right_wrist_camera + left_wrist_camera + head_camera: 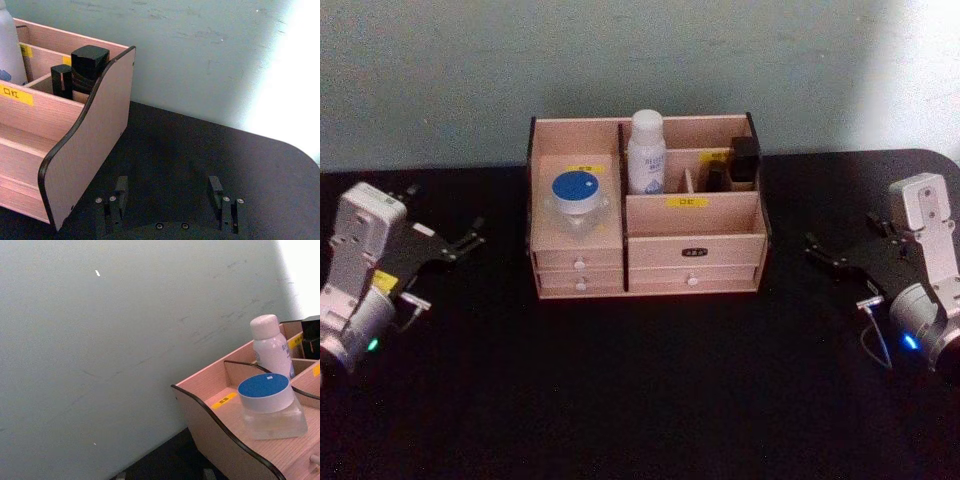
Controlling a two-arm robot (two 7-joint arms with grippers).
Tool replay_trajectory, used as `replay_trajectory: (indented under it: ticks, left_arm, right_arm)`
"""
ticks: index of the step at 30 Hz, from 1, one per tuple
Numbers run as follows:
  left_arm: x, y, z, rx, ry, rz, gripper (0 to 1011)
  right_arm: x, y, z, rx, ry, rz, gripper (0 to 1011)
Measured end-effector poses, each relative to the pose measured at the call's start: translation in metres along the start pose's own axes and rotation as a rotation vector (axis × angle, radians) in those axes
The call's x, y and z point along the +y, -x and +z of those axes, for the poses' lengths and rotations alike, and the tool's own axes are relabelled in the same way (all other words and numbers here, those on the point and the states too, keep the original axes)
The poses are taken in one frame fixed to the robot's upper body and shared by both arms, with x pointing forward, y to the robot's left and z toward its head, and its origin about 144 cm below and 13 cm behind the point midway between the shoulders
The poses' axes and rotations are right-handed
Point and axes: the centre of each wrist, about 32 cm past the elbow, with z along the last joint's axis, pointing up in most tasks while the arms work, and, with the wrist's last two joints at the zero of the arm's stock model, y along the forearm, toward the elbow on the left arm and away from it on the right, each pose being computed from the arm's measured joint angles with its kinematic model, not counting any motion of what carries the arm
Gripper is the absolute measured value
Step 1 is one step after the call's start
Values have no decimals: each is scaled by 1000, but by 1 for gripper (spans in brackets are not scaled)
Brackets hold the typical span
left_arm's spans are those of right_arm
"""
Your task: Pick up the facial cleanser and watermelon frost from the table and place them into the tiered storage box.
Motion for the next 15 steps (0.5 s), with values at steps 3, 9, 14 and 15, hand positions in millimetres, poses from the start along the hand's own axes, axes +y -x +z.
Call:
replay_trajectory:
  ticks: [3,9,14,15]
  left_arm:
    - [0,0,0,0,0,0,1001]
    - [0,0,0,0,0,0,1001]
    - [0,0,0,0,0,0,1001]
    - [0,0,0,0,0,0,1001]
  right_arm:
    - [0,0,0,0,0,0,1002]
    - [0,0,0,0,0,-1,1003]
    - [0,0,0,0,0,-1,1003]
    - [0,0,0,0,0,-1,1002]
